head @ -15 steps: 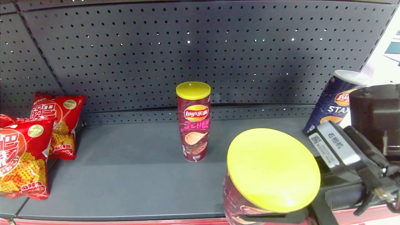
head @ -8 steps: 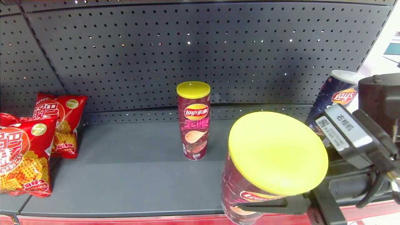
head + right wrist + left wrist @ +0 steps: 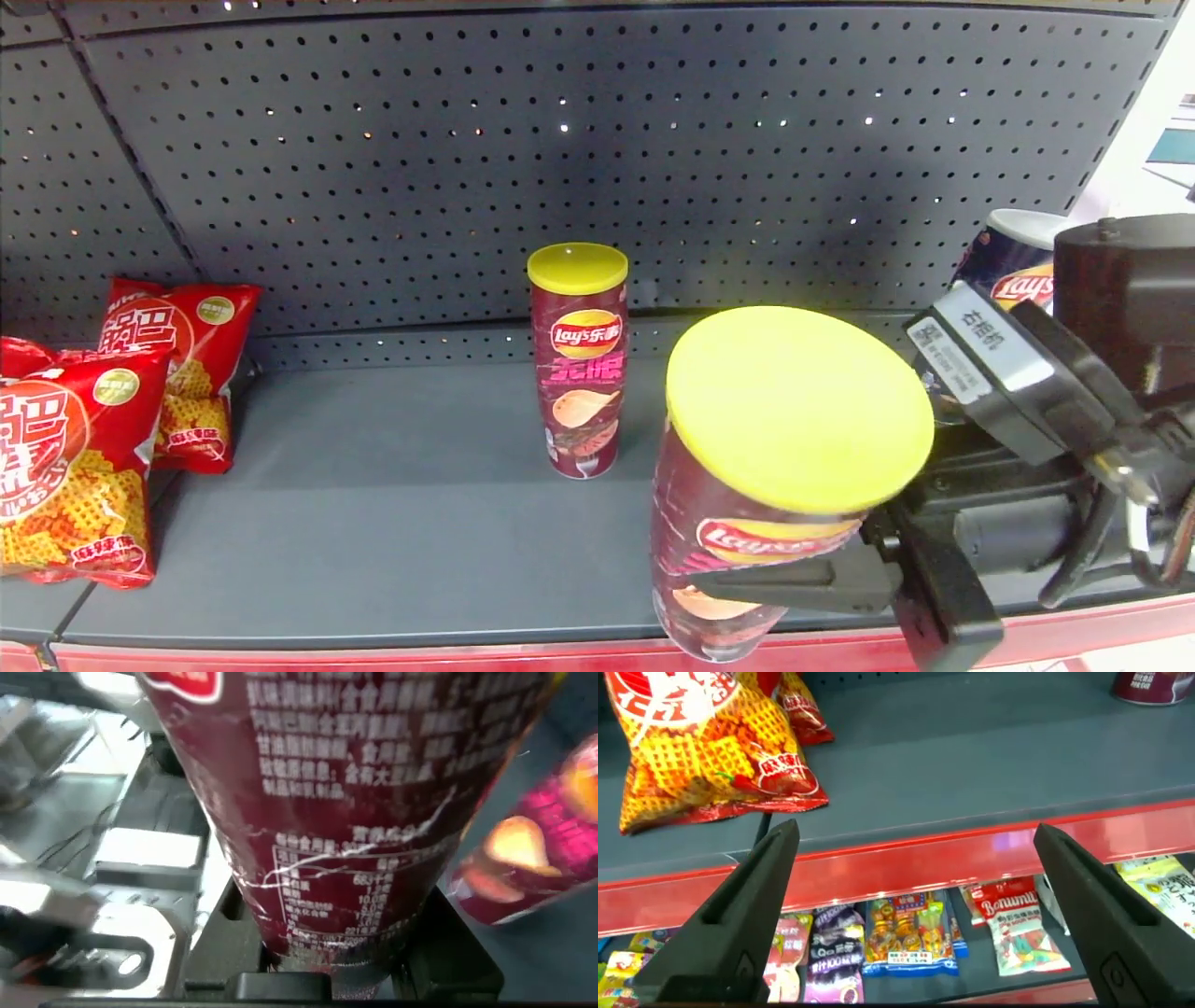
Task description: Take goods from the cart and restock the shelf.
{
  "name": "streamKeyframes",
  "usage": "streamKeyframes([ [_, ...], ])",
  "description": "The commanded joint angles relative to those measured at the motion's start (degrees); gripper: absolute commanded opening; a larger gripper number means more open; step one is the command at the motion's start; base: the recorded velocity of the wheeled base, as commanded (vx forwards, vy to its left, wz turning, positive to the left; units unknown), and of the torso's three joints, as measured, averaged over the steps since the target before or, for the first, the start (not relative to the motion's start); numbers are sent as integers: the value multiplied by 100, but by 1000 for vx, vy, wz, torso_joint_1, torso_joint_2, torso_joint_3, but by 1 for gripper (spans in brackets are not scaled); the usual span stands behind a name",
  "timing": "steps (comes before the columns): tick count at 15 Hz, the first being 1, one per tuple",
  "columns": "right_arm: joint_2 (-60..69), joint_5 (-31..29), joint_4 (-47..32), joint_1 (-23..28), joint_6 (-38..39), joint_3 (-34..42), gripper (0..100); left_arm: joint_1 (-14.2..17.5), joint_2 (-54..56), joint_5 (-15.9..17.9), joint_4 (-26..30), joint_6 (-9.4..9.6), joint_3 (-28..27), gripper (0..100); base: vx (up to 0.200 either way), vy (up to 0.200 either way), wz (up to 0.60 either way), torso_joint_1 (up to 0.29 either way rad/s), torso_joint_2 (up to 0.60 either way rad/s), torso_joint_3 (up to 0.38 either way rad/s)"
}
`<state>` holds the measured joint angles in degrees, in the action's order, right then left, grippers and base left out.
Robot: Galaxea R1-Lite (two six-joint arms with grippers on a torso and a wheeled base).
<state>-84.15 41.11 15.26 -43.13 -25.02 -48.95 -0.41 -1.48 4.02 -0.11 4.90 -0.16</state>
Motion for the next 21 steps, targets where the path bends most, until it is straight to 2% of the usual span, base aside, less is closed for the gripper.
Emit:
streamKeyframes([
  [1,-137,-76,38,77,208,104,0,-11,60,2,-7,11,-2,100,0,0,0,0,0,0],
  [10,-119,20,214,209,498,254,0,-11,77,72,-15,28,7,100,0,0,0,0,0,0],
  [11,-119,20,214,209,498,245,0,-38,-99,134,-244,-68,-318,100,0,0,0,0,0,0],
  [12,-119,29,214,209,498,245,0,-328,-890,81,-1096,-218,-573,100,0,0,0,0,0,0],
  [13,-137,29,214,209,498,228,0,-512,-1127,-42,-1492,-358,-547,100,0,0,0,0,0,0],
  [14,-145,47,214,209,498,201,0,-653,-1311,-262,-1580,-464,-608,100,0,0,0,0,0,0],
  [15,-154,55,223,226,498,157,0,-697,-1443,-112,-1492,-323,-599,100,0,0,0,0,0,0],
  [16,-145,55,232,226,498,148,0,-697,-1558,-16,-1492,-270,-599,100,0,0,0,0,0,0],
  [17,-154,55,328,235,506,131,0,-697,-2313,222,-1606,-244,-854,100,0,0,0,0,0,0],
  [18,-163,64,372,252,559,140,0,-794,-2876,283,-1729,-244,-1188,100,0,0,0,0,0,0],
  [19,-163,64,381,252,629,122,0,-1057,-3605,441,-2098,-244,-1487,100,0,0,0,0,0,0],
  [21,-163,64,381,279,735,34,0,-1251,-5073,723,-2863,-262,-1663,100,0,0,0,0,0,0],
])
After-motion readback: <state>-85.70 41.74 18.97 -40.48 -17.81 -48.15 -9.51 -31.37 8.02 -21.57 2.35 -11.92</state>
